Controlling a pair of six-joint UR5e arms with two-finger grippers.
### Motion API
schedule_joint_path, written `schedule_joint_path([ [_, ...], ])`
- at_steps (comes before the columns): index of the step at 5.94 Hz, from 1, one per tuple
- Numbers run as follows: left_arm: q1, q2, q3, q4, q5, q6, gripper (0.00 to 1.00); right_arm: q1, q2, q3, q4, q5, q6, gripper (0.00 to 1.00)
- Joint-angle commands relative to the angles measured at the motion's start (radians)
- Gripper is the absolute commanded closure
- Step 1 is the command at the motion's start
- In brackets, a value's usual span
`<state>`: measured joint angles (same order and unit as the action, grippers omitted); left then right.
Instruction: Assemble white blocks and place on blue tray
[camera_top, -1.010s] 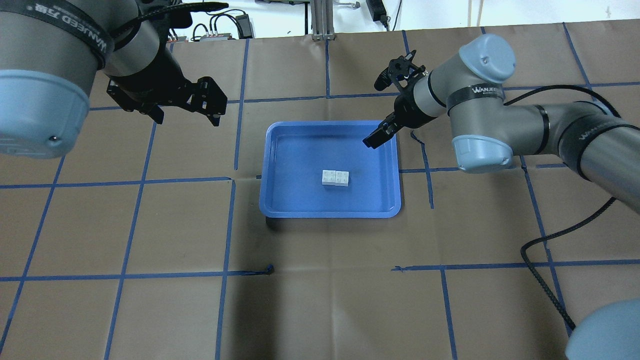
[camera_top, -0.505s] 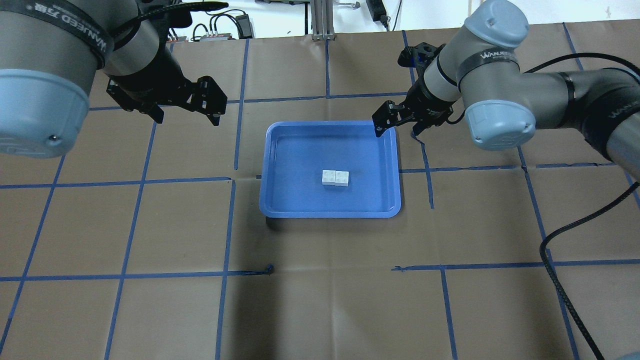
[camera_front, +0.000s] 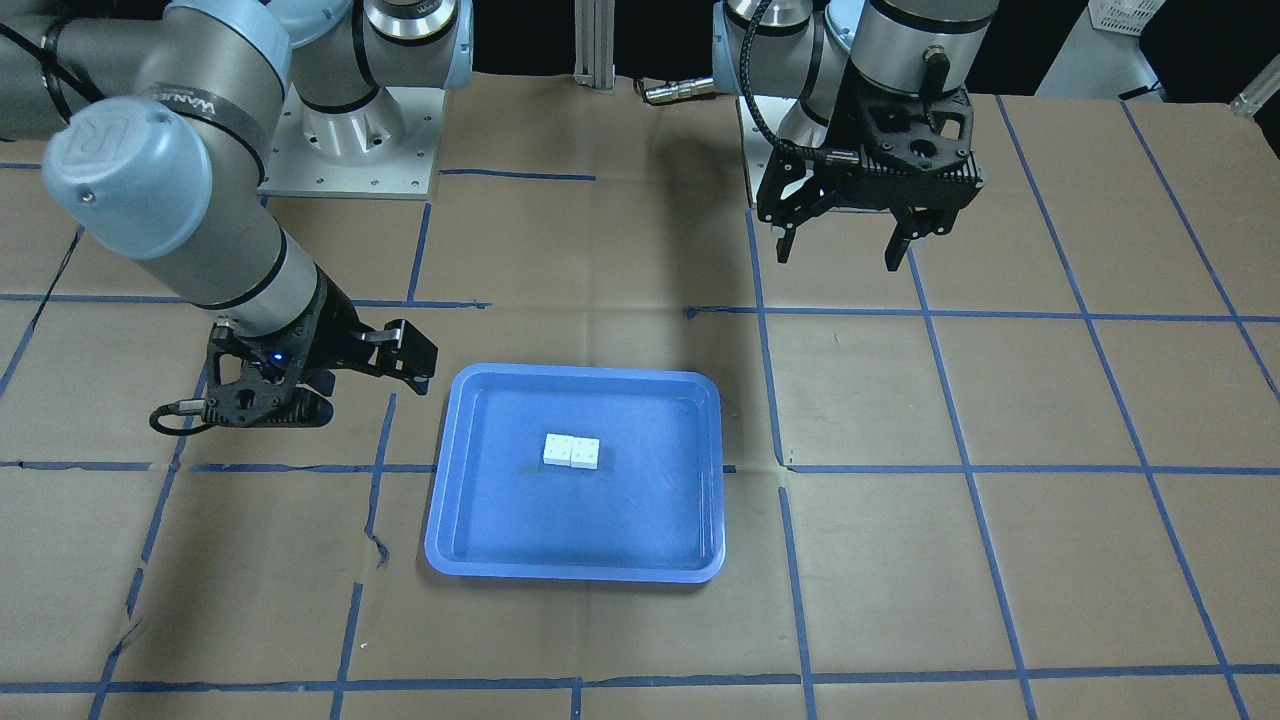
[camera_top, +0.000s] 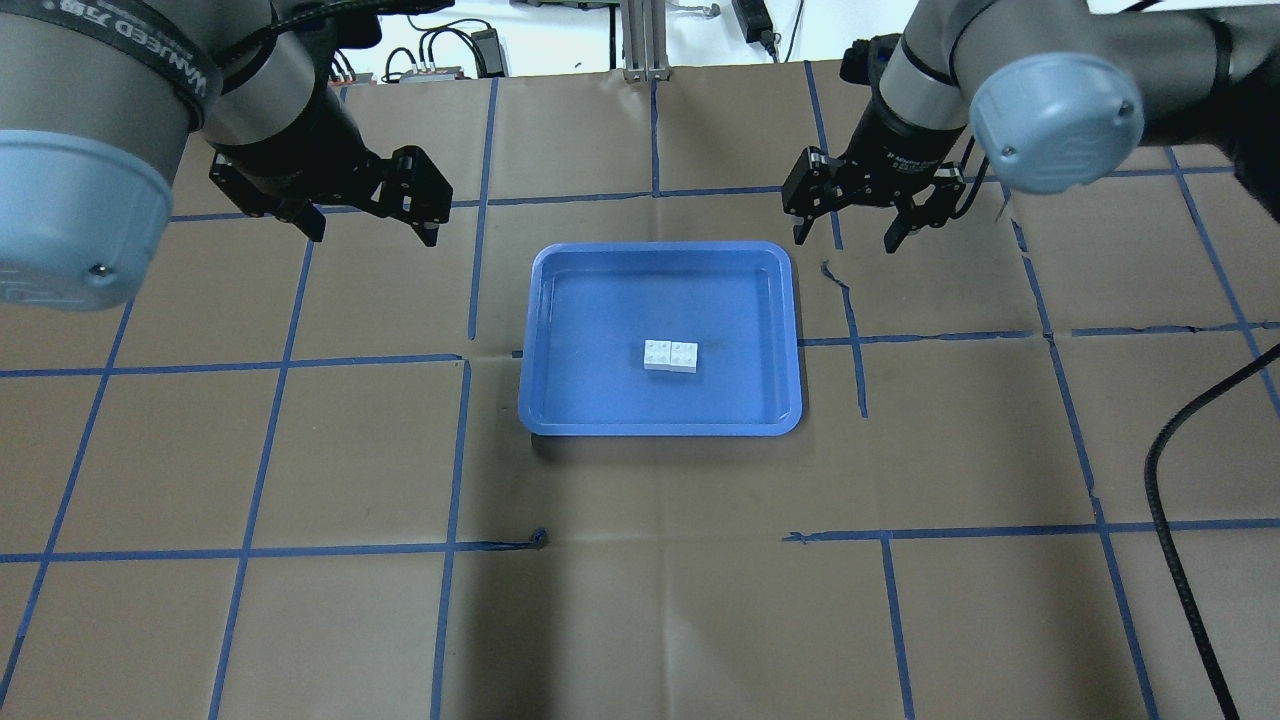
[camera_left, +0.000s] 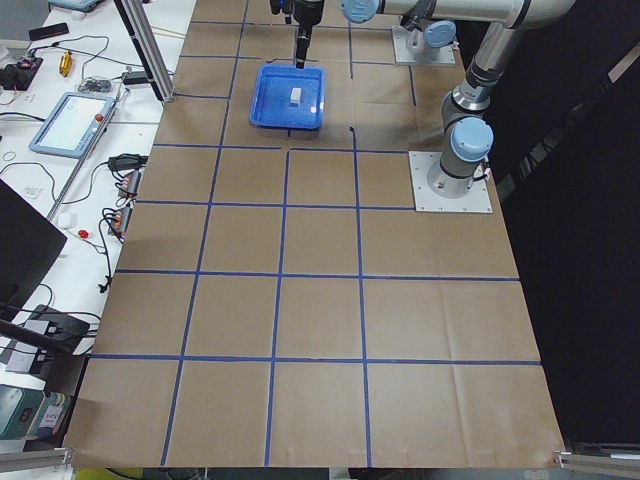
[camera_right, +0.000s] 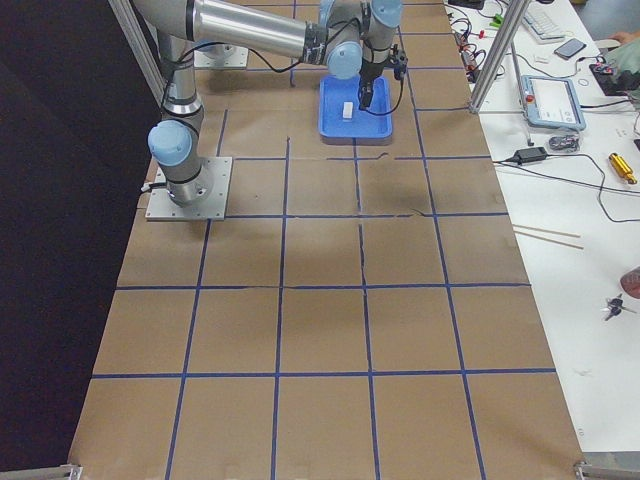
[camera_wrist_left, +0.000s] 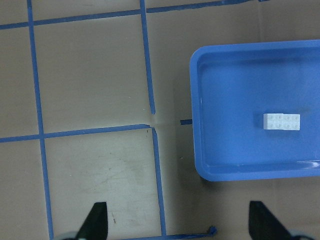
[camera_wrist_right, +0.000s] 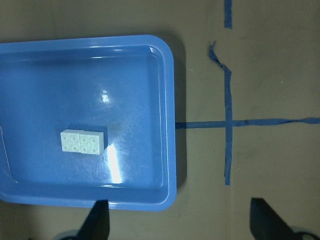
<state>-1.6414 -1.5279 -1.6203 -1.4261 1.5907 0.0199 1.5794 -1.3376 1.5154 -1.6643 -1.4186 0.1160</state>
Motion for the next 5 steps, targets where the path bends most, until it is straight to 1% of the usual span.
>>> schedule_joint_path([
  [1, 0.0, 0.0, 0.0, -0.002, 0.0, 0.0, 0.01, -0.001, -0.014, -0.153, 0.189, -0.017, 0.16, 0.0],
  [2, 0.0, 0.0, 0.0, -0.001, 0.0, 0.0, 0.01, -0.001, -0.035, -0.188, 0.254, -0.087, 0.157, 0.0],
  [3, 0.0, 0.0, 0.0, -0.002, 0.0, 0.0, 0.01, -0.001, -0.05, -0.182, 0.265, -0.094, 0.165, 0.0],
  [5, 0.0, 0.0, 0.0, -0.001, 0.0, 0.0, 0.01, -0.004, -0.064, -0.181, 0.25, -0.099, 0.189, 0.0],
])
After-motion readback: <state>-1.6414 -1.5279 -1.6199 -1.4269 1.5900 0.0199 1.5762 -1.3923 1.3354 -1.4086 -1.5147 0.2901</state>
